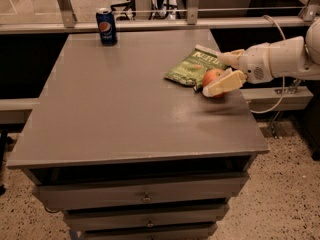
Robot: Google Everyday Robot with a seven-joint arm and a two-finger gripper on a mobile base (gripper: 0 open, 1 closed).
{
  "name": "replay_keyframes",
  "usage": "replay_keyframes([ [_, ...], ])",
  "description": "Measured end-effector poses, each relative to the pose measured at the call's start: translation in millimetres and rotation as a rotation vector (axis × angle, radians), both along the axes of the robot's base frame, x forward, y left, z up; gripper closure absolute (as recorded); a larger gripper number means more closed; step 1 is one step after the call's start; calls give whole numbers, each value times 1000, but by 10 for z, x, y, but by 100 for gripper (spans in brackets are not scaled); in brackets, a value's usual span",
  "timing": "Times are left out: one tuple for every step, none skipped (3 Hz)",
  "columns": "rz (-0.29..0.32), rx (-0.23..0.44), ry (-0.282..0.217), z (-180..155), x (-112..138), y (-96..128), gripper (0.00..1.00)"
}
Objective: Move apple near green jalapeno chip bag
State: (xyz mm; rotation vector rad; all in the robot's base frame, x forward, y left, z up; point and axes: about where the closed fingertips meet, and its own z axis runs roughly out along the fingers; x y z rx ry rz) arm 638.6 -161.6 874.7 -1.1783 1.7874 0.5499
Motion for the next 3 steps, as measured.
replay_keyframes([
  [-36,38,-52,331,-175,-228,0],
  [-122,121,-122,643,-516,-718,0],
  [-171,129,-124,661,-646,-985,0],
])
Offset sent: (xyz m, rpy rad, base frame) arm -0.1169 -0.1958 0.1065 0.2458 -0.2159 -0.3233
